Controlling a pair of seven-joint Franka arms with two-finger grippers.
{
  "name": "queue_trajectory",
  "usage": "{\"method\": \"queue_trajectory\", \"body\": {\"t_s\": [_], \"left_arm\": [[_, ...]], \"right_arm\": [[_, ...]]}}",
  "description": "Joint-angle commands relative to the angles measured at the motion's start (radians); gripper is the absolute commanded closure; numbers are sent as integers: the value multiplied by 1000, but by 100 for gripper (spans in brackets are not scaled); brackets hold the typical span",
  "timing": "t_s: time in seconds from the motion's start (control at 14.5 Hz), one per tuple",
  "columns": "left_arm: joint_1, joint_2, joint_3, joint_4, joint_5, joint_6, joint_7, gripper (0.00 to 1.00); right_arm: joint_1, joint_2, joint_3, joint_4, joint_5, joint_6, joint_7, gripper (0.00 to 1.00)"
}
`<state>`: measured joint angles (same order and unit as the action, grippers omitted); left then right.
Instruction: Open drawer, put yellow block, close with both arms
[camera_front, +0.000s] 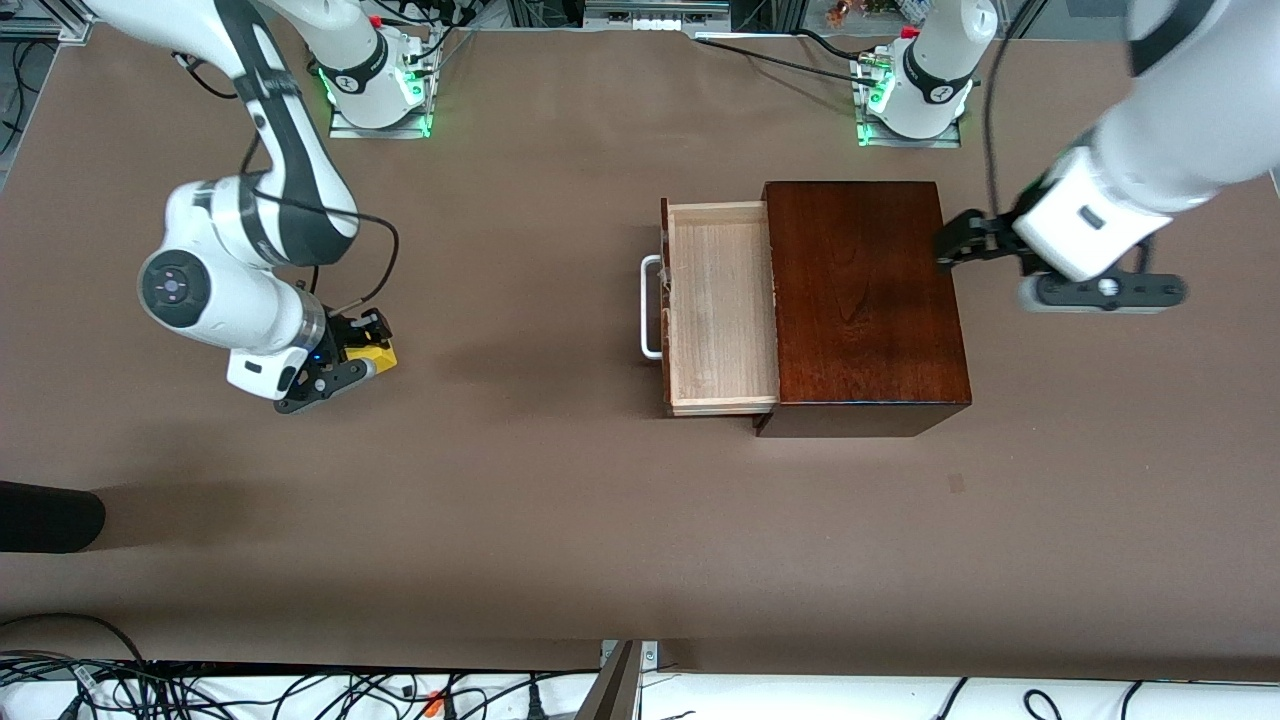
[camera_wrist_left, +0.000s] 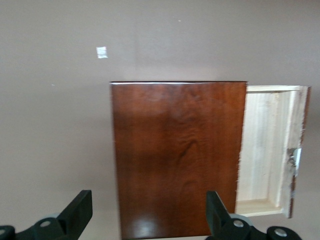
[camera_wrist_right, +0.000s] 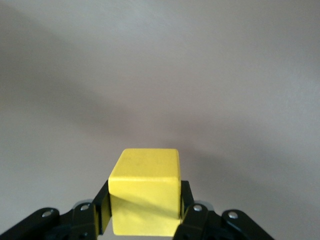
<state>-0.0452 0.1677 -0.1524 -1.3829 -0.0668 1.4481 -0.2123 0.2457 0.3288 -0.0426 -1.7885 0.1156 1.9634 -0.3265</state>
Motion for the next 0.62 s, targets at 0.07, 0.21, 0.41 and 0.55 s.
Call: {"method": "queue_trajectory", "body": {"t_s": [0.07, 0.21, 0.41, 0.55], "left_arm": [[-33, -116, 117, -133, -34, 21, 134, 0], [-32, -120, 129, -153, -30, 43, 157, 0], [-30, -122, 128, -163, -7, 61, 186, 0], [-22, -122, 122, -162, 12, 63, 215, 0]], "right_arm": [[116, 19, 6, 196, 1, -162, -9, 75], [205, 30, 7, 279, -39, -205, -9, 75], [358, 55, 6, 360, -94, -219, -11, 75], [459, 96, 6, 440, -103, -219, -11, 75]]}}
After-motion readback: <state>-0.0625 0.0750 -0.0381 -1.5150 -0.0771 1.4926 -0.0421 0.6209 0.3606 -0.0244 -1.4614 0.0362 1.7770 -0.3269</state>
